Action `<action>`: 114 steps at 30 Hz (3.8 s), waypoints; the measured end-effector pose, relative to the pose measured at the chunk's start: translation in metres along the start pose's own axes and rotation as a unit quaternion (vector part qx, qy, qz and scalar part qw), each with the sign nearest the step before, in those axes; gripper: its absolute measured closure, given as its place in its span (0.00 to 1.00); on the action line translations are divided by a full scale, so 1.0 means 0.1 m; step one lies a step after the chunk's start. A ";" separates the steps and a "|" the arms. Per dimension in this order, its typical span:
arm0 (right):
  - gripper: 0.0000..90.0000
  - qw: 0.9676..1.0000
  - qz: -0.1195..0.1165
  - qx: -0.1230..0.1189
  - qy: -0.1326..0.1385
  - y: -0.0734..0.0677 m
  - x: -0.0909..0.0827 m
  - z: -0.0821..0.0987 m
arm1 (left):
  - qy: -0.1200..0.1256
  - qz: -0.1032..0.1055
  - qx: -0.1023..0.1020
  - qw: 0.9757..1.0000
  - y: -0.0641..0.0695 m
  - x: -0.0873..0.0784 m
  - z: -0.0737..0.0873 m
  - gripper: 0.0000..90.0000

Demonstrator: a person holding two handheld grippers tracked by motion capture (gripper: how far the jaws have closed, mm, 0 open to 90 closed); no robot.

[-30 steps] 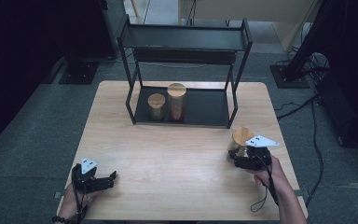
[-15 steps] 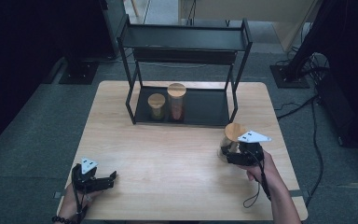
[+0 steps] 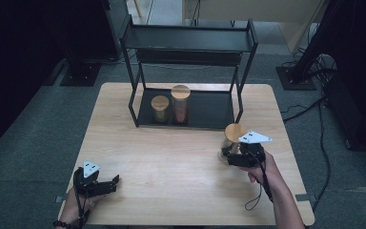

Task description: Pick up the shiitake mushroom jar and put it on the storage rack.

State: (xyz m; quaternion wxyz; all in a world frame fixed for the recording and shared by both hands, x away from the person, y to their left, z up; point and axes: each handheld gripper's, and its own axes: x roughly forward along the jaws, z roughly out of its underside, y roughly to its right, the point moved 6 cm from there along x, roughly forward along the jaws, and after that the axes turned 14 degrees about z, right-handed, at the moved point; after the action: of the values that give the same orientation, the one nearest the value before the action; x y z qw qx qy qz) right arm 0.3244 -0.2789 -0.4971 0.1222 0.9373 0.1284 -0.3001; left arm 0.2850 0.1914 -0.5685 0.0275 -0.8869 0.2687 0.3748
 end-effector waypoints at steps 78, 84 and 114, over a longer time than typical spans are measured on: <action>0.28 1.000 -0.002 0.000 0.007 -0.22 0.73 -0.75 | 0.000 0.001 0.000 1.000 0.00 0.00 0.00 0.00; 0.28 1.000 -0.002 0.000 0.007 -0.23 0.80 -0.81 | 0.000 0.001 0.000 1.000 0.00 0.00 0.00 0.00; 0.28 1.000 0.021 0.017 -0.003 -0.15 1.25 -1.02 | -0.001 0.001 0.000 1.000 0.00 0.00 0.00 0.00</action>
State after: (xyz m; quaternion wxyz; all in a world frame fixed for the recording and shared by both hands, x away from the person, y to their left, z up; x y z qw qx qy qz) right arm 0.4724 -0.2127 -0.4926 0.1131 0.9409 0.1036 -0.3021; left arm 0.2846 0.1913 -0.5685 0.0269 -0.8864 0.2697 0.3754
